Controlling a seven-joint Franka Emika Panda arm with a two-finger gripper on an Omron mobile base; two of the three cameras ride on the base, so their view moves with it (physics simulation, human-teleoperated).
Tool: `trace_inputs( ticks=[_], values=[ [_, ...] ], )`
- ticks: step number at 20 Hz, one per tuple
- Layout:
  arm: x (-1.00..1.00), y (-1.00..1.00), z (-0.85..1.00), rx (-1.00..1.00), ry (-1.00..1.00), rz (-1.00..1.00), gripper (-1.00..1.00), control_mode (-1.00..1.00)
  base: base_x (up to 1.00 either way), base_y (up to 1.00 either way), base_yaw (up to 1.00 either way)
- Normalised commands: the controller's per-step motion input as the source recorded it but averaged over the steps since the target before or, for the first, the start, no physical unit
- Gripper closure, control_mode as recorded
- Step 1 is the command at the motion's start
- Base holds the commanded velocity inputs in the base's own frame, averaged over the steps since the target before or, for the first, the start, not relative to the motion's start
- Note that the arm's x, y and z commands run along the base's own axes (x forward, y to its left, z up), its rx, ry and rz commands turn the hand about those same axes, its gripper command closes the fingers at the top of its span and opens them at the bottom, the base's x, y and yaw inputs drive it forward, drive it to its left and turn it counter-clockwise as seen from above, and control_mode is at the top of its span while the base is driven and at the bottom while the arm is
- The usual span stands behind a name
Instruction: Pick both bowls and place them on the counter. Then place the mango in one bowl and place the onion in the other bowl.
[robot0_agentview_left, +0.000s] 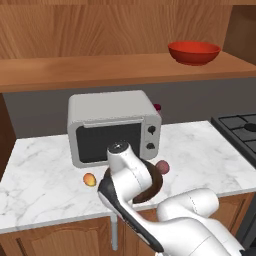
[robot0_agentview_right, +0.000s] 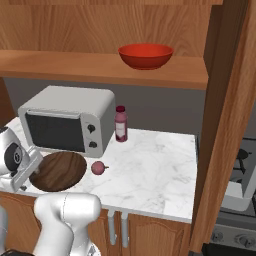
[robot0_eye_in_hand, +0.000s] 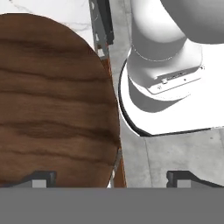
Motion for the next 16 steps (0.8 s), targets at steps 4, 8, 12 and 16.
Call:
trace_inputs(
  ticks=[4,8,12,16],
  values=[
    [-0.2,0.01,0.03,0.0,0.09,-0.12,-1.0,-1.0,0.0,0.0,0.0],
    [-0.04,0.05,0.11,0.0,0.02,-0.08,-1.0,-1.0,0.0,0.0,0.0],
    [-0.11,0.16,0.28,0.0,0.0,-0.03,-1.0,-1.0,0.0,0.0,0.0],
    [-0.2,0.26,0.34,0.0,0.0,0.0,-1.0,-1.0,0.0,0.0,0.0]
  ],
)
